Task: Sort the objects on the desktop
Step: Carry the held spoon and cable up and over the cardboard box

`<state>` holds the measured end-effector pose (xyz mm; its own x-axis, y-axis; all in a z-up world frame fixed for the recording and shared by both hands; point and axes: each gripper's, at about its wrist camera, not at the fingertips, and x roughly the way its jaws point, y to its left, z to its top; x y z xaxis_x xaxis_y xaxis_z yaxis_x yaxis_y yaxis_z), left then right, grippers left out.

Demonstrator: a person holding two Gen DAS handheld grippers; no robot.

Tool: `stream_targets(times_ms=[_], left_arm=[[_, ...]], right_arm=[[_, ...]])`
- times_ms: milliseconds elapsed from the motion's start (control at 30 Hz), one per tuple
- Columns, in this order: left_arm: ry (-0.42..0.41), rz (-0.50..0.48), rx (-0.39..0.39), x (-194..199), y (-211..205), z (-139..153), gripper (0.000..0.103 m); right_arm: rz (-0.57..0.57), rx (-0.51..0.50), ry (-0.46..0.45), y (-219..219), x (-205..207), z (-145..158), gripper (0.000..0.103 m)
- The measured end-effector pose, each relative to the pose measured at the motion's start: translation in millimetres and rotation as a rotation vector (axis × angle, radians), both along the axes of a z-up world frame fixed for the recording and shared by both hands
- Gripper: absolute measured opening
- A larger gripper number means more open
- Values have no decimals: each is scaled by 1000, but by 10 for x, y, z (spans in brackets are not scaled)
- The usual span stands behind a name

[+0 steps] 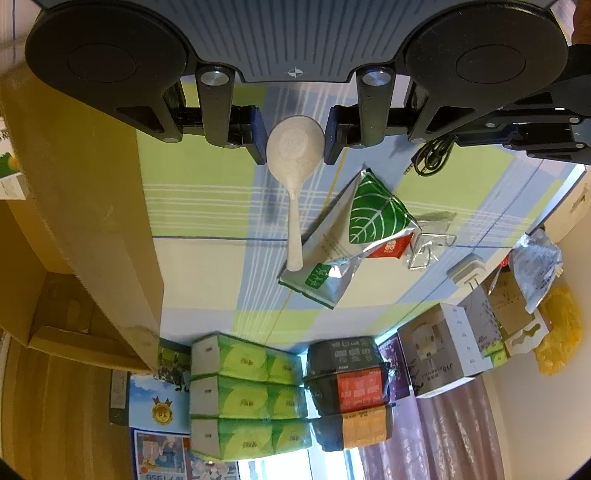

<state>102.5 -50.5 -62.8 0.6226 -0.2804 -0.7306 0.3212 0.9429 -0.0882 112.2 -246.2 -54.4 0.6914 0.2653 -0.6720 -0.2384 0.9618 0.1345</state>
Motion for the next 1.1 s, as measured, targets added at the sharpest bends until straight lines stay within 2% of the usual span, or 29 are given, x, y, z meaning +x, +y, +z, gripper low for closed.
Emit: stream_targets(times_ms=[300,467,600,833,967,1100], left_arm=[[22,21,-34,-185,-80,83,8],[20,76,-82,-301,-27,244,8],[11,83,-107,-387,-67,421,8],[-43,16,-117,-424,-482,853,8],[-61,-37,-138,-416,-834,1073,8],[-59,-100,-149,-377,-1281,1226,8]], right_arm=[[-5,11,-57,-2,-220,105,29],[-18,30,-68,-36,-352,192,29],[-17,45,-79,-42,-499,359,29],[-64,53,-147,-370,-660,888,29],[-121,14,-181,-738,-685,1152,30],[-182,-16,-178,-1143,-663,1278,30]])
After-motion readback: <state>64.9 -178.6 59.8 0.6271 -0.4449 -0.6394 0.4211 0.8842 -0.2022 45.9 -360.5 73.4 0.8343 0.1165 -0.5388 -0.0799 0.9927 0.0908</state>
